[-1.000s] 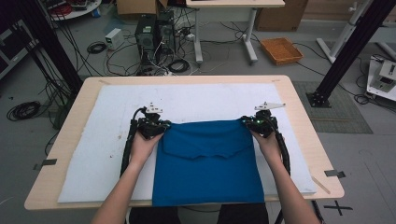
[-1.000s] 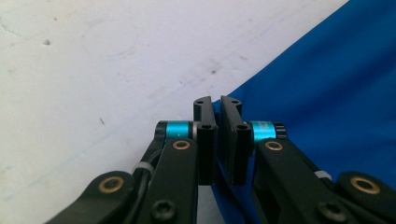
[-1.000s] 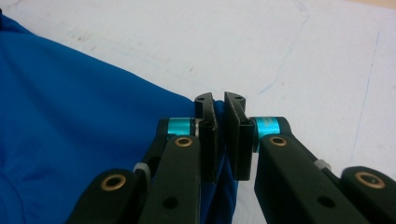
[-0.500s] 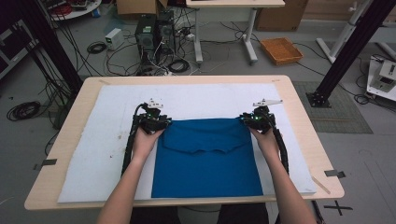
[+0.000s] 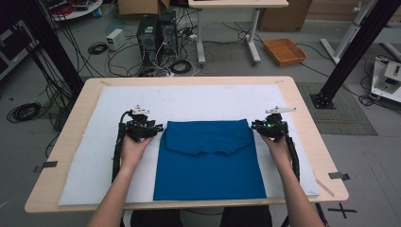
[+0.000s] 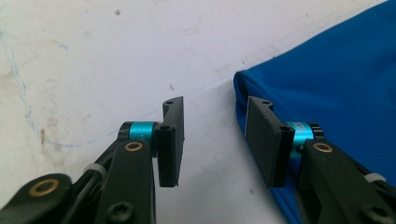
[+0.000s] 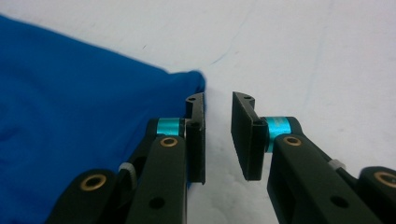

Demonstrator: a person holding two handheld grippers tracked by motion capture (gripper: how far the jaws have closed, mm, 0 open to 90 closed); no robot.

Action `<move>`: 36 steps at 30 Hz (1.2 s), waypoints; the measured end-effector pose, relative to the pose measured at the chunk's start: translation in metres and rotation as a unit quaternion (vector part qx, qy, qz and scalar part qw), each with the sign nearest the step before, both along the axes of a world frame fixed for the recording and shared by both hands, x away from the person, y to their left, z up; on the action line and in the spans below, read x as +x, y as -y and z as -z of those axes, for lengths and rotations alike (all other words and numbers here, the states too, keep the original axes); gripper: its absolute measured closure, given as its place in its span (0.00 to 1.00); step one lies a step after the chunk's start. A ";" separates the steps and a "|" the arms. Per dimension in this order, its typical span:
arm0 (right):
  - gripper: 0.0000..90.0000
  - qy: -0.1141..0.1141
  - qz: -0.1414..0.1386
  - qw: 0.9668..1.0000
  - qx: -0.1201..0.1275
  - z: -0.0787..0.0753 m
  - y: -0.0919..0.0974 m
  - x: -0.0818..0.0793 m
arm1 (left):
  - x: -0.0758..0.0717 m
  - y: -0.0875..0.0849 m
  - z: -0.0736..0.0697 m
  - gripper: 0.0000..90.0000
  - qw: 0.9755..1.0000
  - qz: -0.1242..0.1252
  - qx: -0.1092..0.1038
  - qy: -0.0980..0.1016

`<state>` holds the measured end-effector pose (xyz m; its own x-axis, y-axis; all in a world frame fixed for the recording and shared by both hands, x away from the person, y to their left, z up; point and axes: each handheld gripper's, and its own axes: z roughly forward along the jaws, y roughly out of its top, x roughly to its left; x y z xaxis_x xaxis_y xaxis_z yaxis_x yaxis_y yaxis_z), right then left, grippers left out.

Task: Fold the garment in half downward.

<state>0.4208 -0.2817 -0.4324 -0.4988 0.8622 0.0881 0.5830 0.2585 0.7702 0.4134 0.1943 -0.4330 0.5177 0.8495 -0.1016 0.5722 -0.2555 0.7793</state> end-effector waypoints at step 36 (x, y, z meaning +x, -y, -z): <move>0.96 -0.025 0.046 0.999 0.008 0.007 0.003 0.005 | -0.006 0.008 -0.003 0.70 0.999 0.047 0.008 -0.009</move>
